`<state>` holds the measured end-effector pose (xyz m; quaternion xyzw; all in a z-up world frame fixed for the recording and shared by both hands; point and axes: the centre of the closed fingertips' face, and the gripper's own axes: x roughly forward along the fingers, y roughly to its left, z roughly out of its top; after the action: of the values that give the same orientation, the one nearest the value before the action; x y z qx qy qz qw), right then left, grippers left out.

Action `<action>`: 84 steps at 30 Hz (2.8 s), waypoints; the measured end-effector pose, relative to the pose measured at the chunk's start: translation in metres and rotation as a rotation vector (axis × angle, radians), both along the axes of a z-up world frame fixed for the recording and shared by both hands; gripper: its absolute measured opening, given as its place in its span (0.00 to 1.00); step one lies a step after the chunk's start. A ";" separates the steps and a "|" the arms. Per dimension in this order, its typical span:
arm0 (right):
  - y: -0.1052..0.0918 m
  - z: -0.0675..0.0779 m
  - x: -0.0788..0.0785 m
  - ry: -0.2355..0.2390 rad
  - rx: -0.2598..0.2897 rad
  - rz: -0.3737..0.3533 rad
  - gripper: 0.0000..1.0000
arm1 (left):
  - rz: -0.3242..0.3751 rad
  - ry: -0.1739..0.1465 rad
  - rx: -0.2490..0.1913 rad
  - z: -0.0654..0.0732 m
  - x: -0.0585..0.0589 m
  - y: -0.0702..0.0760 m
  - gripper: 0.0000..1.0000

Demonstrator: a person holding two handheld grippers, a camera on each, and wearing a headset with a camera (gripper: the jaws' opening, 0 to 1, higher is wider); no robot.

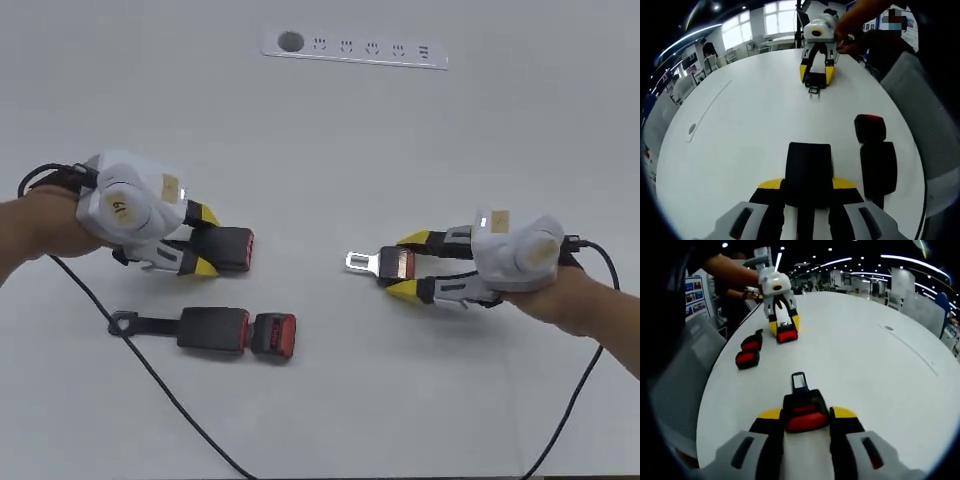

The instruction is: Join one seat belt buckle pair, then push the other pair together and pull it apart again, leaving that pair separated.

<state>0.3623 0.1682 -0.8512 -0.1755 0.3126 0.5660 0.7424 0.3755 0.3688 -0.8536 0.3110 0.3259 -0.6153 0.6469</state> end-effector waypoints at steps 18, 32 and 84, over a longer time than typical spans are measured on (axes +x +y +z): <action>0.026 -0.001 0.008 -0.008 0.040 0.028 0.35 | -0.006 0.003 0.036 0.000 0.001 -0.001 0.34; 0.081 -0.004 0.015 -0.025 0.104 0.073 0.35 | -0.006 0.007 0.054 -0.002 0.003 -0.002 0.34; 0.155 -0.010 0.019 0.043 0.102 0.077 0.35 | -0.026 0.017 0.124 -0.003 0.002 -0.002 0.34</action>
<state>0.3815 0.3231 -0.8608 -0.1371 0.2924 0.6129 0.7212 0.3780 0.3667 -0.8569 0.3491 0.3648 -0.6050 0.6156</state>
